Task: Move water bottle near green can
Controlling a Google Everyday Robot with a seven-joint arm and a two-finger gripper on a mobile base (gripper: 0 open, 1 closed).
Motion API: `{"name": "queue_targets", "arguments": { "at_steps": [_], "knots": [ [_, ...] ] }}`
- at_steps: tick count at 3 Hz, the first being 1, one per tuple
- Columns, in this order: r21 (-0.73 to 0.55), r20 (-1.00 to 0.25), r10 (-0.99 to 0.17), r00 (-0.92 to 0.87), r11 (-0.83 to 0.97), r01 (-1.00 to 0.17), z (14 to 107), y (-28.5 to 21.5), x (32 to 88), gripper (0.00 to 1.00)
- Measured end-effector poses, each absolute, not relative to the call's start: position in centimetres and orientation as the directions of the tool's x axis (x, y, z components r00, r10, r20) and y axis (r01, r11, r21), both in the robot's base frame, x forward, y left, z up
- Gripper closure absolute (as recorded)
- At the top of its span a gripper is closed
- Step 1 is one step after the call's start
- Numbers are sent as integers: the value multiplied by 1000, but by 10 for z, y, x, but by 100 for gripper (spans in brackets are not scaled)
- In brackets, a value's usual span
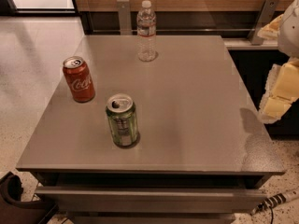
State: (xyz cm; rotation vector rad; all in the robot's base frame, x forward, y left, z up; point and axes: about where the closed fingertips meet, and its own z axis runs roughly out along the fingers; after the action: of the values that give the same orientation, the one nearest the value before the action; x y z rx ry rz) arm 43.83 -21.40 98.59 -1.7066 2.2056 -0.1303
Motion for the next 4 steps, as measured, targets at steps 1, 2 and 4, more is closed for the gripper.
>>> {"name": "queue_targets", "arguments": {
  "at_steps": [1,2,4],
  "knots": [
    [-281,-215,-953,-215,271,-921,986,-214,438,0],
    [-295,-378,-899,-222,344,-891,984,-204,474,0],
    [-259,-753,-643,-140,485,-835,986,-154,571,0]
  ]
}}
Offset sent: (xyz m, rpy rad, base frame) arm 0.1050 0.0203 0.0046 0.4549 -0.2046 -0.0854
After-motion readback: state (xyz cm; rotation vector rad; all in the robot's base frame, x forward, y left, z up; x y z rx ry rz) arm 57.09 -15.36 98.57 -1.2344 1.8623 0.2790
